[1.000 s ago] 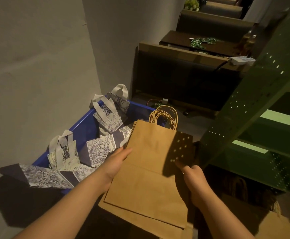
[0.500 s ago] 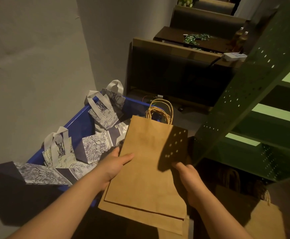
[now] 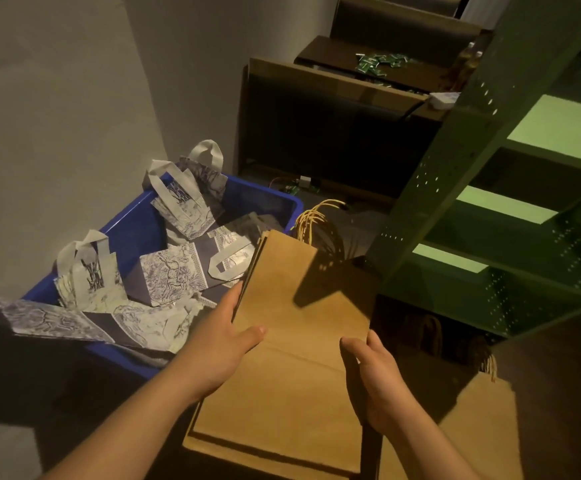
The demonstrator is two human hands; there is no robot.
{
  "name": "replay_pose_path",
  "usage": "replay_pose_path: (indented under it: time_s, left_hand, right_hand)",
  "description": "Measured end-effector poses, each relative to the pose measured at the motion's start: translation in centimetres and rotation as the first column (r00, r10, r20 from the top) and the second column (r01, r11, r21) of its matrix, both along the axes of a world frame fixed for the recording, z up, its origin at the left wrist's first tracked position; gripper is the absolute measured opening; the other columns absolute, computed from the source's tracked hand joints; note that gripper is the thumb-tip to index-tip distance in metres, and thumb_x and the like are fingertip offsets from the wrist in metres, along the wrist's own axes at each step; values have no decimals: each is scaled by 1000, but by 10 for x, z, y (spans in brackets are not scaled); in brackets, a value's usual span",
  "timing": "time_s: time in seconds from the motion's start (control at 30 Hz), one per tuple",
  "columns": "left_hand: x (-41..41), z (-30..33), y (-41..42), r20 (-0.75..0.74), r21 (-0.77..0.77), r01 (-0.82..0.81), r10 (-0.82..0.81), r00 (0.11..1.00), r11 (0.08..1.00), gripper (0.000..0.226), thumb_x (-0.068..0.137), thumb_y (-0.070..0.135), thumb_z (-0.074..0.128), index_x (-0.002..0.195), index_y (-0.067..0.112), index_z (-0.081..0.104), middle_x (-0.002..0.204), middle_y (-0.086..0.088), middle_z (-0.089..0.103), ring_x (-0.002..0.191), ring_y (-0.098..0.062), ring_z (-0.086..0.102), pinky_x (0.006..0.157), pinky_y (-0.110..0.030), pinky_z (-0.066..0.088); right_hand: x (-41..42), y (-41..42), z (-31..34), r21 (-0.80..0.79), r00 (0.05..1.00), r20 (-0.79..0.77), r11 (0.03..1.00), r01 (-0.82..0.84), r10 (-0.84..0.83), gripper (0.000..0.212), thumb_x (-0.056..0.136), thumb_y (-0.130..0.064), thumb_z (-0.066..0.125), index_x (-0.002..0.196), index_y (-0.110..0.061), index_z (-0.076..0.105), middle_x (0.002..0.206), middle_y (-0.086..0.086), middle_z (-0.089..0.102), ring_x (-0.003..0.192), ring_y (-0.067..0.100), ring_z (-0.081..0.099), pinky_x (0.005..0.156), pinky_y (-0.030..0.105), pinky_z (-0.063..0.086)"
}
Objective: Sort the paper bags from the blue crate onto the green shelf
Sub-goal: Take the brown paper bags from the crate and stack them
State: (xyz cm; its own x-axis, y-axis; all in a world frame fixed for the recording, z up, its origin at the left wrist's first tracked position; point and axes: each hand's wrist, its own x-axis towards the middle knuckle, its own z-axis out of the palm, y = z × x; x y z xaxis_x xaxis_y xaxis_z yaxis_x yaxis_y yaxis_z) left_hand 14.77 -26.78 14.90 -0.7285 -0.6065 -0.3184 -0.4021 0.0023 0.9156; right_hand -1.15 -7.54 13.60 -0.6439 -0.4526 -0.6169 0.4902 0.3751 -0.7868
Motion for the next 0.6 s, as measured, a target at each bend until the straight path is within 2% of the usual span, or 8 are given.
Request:
replay_pose_path:
  time_s: [0.07, 0.13, 0.17, 0.27, 0.33, 0.47, 0.53, 0.6]
  left_hand:
    - [3, -2, 19, 34, -55, 29, -27, 999, 998, 70, 94, 27, 71, 149, 51, 34, 128, 40, 55, 115, 20, 54, 103, -18, 43]
    - [5, -3, 38, 70, -103, 68, -61, 996, 992, 74, 98, 25, 68, 143, 58, 21, 121, 51, 37, 105, 38, 38, 96, -4, 32]
    - [4, -3, 47, 111, -104, 84, -73, 991, 991, 73, 99, 25, 66, 139, 60, 17, 119, 51, 31, 103, 39, 36, 95, -2, 29]
    - [4, -16, 62, 189, -63, 109, -96, 977, 992, 81, 100, 35, 64, 156, 50, 8, 143, 39, 28, 138, 8, 34, 116, -23, 29]
    - [1, -23, 69, 228, -17, 109, -102, 968, 994, 87, 98, 42, 65, 163, 41, 7, 157, 24, 31, 148, -7, 32, 123, -37, 28]
    - [-6, -42, 79, 279, 140, 5, -45, 959, 990, 85, 95, 45, 67, 163, 30, 19, 143, 15, 50, 132, -14, 50, 108, -34, 40]
    - [-4, -54, 81, 362, 251, -56, -39, 932, 966, 98, 85, 62, 72, 163, 30, 22, 152, 6, 50, 135, -22, 52, 113, -44, 42]
    - [8, -74, 82, 411, 323, -69, -74, 908, 944, 98, 71, 75, 75, 153, 34, 42, 141, 6, 61, 126, -22, 60, 109, -51, 48]
  right_hand:
    - [-2, 15, -7, 14, 999, -8, 999, -33, 33, 31, 98, -22, 58, 128, -17, 57, 110, 11, 62, 80, 25, 56, 63, 33, 42]
    - [-2, 29, -10, 19, 1000, 11, 999, -27, 27, 14, 96, -20, 59, 110, -17, 60, 95, 13, 60, 71, 25, 52, 59, 33, 40]
    - [-1, 35, -10, 10, 1000, 18, 1000, -11, 10, 13, 96, -21, 61, 109, -17, 62, 95, 11, 63, 74, 24, 57, 62, 32, 42]
    - [0, 51, -15, -50, 999, 10, 997, 52, -51, 21, 95, -17, 68, 115, -23, 65, 102, -1, 77, 97, 21, 71, 80, 33, 51]
    - [-2, 61, -19, -62, 998, 1, 996, 67, -67, 26, 95, -14, 68, 119, -24, 64, 105, -4, 78, 100, 20, 73, 91, 39, 54]
    - [-5, 74, -25, -49, 995, -44, 995, 85, -88, 26, 94, -15, 69, 116, -27, 64, 103, -3, 78, 94, 20, 74, 78, 34, 52]
    - [-4, 74, -29, -34, 994, -63, 995, 90, -92, 27, 94, -15, 70, 118, -27, 64, 106, 0, 77, 94, 22, 72, 75, 32, 50]
    - [-3, 73, -36, -16, 992, -77, 995, 95, -96, 29, 95, -17, 70, 122, -25, 61, 110, 3, 73, 96, 24, 69, 75, 32, 49]
